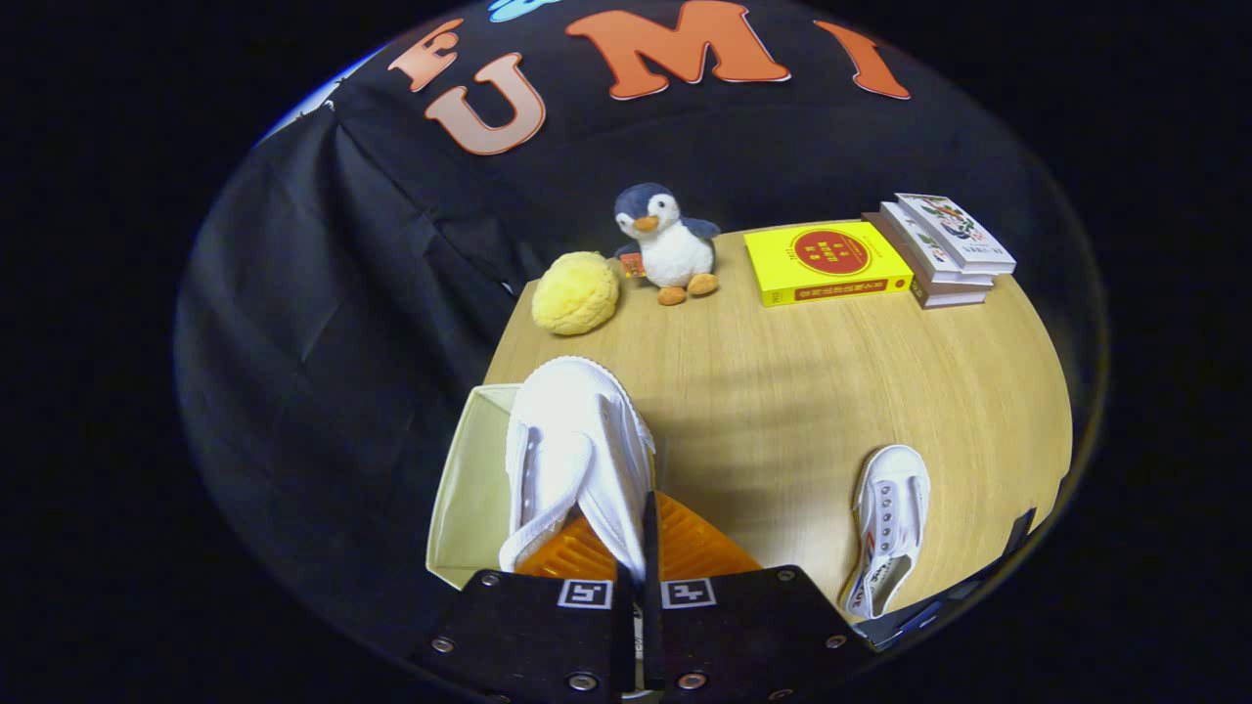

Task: Open the storage box then place both shoes into the box .Put the left shoe in first, then the right shoe, with the right side of both shoes facing outward in a uniform manner.

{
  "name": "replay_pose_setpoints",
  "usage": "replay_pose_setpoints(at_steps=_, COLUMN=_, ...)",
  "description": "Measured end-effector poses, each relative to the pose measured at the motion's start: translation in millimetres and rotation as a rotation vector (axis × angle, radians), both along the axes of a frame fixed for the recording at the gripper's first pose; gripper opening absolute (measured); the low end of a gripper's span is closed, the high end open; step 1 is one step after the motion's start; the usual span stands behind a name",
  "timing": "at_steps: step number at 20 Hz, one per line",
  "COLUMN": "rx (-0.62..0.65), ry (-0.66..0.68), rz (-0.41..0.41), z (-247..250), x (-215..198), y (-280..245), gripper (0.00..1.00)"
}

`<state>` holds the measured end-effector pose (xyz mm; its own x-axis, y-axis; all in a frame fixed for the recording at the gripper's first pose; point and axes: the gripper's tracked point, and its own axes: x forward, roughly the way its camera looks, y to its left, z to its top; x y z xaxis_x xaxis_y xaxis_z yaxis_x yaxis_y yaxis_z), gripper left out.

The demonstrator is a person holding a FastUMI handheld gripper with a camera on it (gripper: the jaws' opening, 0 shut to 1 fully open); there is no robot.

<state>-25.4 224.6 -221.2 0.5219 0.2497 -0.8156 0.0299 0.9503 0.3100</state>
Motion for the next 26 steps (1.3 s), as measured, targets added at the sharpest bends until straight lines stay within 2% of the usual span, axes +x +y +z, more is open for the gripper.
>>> replay_pose_setpoints(at_steps=4, rx=0.022, ry=0.029, rz=0.041, z=-8, x=11, y=51, gripper=0.04)
replay_pose_setpoints(at_steps=8, rx=0.008, ry=0.109, rz=0.04, z=-37, x=16, y=89, gripper=0.04)
replay_pose_setpoints(at_steps=18, rx=-0.062, ry=0.292, rz=-0.061, z=-113, x=28, y=124, gripper=0.04)
replay_pose_setpoints(at_steps=22, rx=-0.085, ry=0.394, rz=-0.103, z=-140, x=17, y=133, gripper=0.04)
replay_pose_setpoints(at_steps=26, rx=-0.089, ry=0.433, rz=-0.13, z=-159, x=14, y=142, gripper=0.04)
